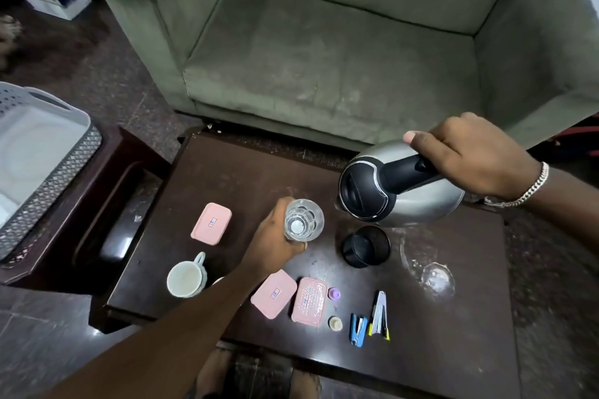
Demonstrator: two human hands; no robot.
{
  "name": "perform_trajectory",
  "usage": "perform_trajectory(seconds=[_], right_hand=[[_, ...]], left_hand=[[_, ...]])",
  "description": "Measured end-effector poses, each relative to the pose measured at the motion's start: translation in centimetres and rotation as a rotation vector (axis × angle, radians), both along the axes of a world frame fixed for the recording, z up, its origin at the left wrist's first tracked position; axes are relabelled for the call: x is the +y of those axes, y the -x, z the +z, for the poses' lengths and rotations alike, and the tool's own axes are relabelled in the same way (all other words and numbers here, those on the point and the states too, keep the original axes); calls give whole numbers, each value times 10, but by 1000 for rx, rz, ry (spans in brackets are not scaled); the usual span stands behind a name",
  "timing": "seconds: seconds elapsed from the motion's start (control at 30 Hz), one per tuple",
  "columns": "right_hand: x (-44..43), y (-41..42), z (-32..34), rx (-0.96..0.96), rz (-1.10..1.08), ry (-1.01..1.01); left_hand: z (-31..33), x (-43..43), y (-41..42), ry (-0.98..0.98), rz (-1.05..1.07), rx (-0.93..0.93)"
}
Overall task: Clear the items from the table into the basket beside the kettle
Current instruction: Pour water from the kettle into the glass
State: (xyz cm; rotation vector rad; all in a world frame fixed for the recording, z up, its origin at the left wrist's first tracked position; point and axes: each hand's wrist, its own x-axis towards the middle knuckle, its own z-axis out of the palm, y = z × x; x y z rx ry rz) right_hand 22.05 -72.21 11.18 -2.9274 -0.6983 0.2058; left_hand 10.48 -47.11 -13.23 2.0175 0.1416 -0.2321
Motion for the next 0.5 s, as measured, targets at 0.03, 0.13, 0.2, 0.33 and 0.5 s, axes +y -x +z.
perform_trajectory(seconds=[0.03, 0.13, 0.2, 0.33, 0.5], right_hand=[[4, 1, -4, -3, 11, 25], [13, 4, -14, -18, 30, 77], [20, 7, -17, -40, 37, 113], [29, 11, -20, -109, 54, 145], [32, 17, -11, -134, 59, 193]], left_hand=[[-3, 0, -1, -2, -2, 5], [-12, 1, -2, -8, 4, 13], [-19, 2, -2, -9, 8, 14], [-33, 3, 4, -10, 17, 22], [-42, 3, 7, -3, 21, 17]])
